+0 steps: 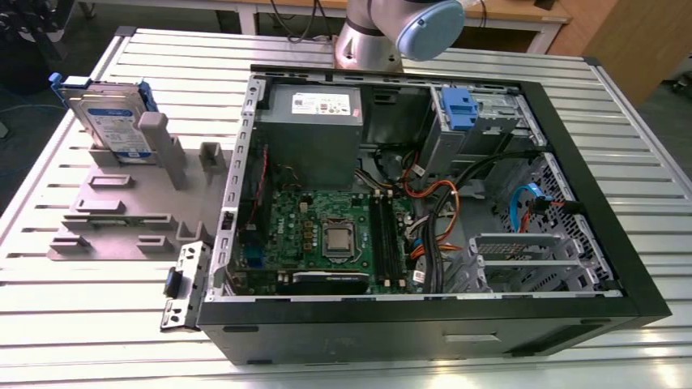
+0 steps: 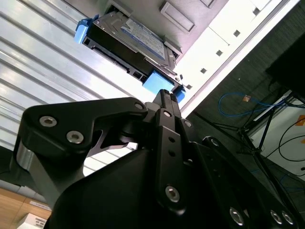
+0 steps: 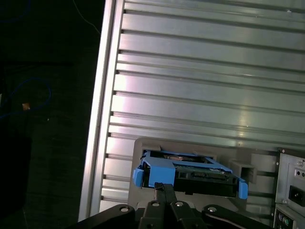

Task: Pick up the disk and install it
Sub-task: 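Pick up the disk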

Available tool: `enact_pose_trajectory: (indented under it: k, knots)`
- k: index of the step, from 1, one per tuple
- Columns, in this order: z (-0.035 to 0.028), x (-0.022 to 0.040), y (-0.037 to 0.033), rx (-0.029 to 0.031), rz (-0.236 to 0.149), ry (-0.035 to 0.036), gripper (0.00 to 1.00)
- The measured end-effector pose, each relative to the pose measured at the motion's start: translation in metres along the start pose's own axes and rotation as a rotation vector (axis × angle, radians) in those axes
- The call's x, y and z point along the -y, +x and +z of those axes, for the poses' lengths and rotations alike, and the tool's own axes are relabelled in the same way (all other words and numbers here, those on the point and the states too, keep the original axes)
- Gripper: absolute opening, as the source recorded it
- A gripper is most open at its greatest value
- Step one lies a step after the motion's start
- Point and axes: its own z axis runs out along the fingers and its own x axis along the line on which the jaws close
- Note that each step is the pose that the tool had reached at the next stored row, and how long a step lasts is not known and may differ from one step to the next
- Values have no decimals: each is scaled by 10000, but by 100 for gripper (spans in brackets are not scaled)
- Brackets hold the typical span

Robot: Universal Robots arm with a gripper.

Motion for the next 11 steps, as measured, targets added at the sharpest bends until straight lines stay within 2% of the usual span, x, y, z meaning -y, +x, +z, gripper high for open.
enact_pose_trajectory:
  k: [6, 11]
  knots:
    - [0, 0, 0, -2, -39, 1, 11]
    - [2, 0, 0, -26, -630, 2, 11]
